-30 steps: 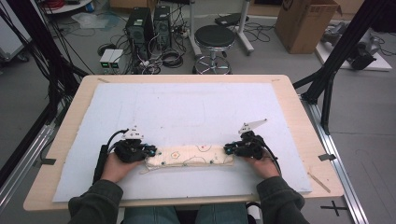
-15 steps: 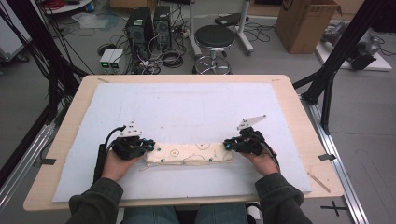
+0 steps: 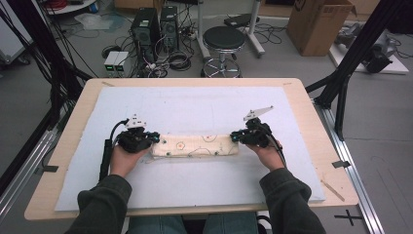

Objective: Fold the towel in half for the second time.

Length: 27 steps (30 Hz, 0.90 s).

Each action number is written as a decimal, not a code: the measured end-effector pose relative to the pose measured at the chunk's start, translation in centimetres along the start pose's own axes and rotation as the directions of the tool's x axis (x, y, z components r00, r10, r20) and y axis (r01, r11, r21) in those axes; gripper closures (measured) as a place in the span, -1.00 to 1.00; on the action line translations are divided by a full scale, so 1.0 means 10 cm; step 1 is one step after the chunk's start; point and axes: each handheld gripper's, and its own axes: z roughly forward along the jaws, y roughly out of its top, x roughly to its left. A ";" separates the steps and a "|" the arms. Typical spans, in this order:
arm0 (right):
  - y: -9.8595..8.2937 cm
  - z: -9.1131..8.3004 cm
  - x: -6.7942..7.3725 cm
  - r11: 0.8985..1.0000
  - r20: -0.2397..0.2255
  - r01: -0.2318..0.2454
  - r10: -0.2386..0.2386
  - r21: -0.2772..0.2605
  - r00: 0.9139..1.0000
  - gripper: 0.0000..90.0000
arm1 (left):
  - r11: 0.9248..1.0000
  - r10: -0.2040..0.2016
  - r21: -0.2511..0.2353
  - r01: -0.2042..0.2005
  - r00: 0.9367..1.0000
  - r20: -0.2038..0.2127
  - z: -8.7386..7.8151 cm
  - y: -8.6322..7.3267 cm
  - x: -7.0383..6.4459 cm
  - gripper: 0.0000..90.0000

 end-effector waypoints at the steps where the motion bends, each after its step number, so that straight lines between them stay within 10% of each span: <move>1: 0.02 0.01 -0.03 1.000 -0.001 -0.004 0.004 -0.003 1.000 0.79 | 1.000 -0.005 -0.005 0.005 1.000 -0.005 0.02 0.02 0.02 0.84; 10: 0.04 0.17 -0.19 0.999 0.048 -0.053 0.053 0.000 0.997 0.77 | 0.998 -0.067 -0.012 0.067 0.997 -0.043 0.22 -0.01 0.11 0.81; 14: 0.02 0.24 -0.25 0.997 0.063 -0.072 0.072 0.003 0.995 0.53 | 0.994 -0.108 -0.022 0.107 0.991 -0.078 0.23 -0.03 0.17 0.49; 27: 0.04 0.09 -0.20 0.990 0.031 -0.112 0.115 -0.085 0.993 0.13 | 0.986 -0.145 -0.083 0.145 0.989 0.010 0.08 0.01 0.18 0.19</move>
